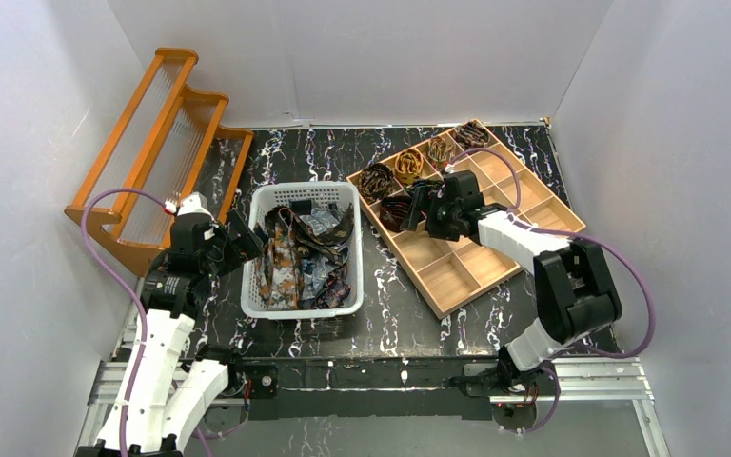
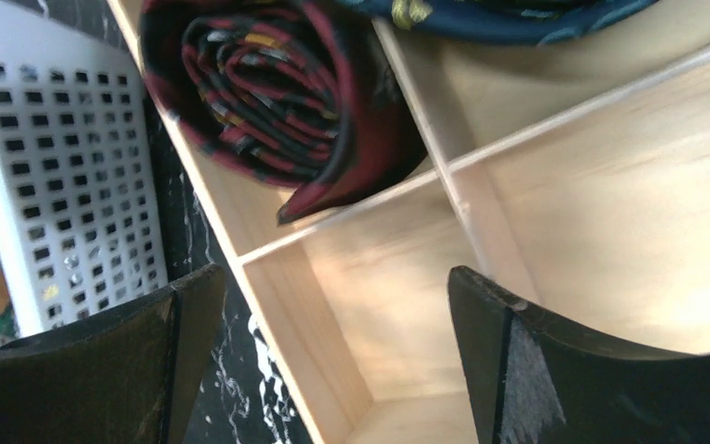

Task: Roll the ties
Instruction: Move the storage box to the corner of the board.

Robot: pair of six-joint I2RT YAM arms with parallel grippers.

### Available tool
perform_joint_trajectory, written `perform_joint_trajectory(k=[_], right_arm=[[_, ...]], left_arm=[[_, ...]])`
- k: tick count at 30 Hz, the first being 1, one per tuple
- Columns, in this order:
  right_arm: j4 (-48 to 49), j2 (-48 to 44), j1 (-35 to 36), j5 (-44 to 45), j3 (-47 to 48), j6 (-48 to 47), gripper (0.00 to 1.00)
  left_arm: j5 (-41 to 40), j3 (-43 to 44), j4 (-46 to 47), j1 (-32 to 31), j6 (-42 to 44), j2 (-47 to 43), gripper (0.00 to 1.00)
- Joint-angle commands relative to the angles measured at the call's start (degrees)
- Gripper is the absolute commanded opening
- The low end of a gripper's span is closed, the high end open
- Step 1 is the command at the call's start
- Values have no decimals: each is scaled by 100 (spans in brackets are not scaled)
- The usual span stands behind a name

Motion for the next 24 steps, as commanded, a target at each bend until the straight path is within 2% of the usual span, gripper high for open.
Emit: perform_joint_trajectory(k=[1,13,18,24], right_arm=[[731,361,-278,-55,251,-79,99],[1628,1203,-632,58,837,327,99],[1635,1545,-642,-128,1207,500,99],[1424,1806,-642,220,1591,569,99]], left_arm=[[62,-35,-16,13,-64,-92,98],[186,-101,65,13,-150,-48,98],[225,-101,49,13,-154,-61,98],[246,-110,49,13,-167,-102,98]])
